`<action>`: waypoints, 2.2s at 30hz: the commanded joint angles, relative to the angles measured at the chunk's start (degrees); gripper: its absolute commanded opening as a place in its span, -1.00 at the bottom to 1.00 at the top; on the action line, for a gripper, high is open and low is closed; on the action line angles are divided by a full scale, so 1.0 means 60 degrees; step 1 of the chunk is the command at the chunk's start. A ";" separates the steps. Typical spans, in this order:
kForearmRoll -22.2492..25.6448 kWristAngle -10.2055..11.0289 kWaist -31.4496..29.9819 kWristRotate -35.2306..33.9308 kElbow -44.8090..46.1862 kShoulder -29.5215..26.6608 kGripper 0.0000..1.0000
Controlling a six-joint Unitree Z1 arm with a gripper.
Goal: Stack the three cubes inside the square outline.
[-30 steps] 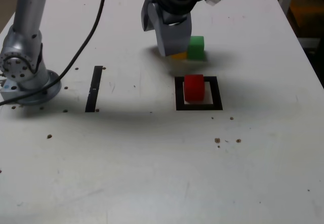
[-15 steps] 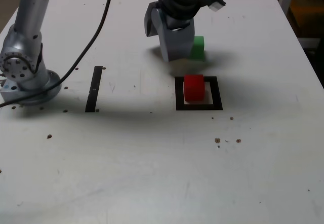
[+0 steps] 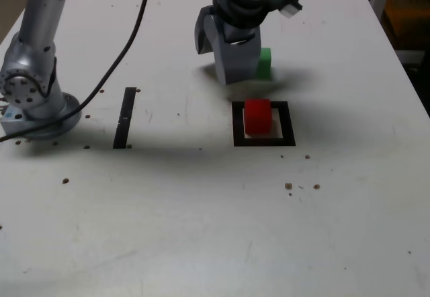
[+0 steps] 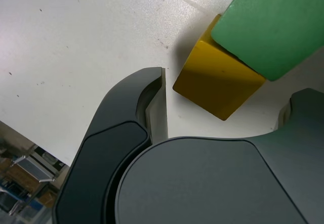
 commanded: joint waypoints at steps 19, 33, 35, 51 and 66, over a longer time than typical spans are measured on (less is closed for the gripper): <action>0.0032 0.0005 0.0368 0.0422 -0.0308 0.0263 0.71; -0.0290 -0.0472 0.0653 0.0432 -0.0075 0.0299 0.20; -0.0350 -0.0600 0.0654 0.0432 -0.0062 0.0302 0.14; -0.0679 -0.0936 0.0776 0.0417 0.0067 0.0405 -0.40; -0.0854 -0.1228 0.0972 0.0327 0.0491 0.0378 -0.57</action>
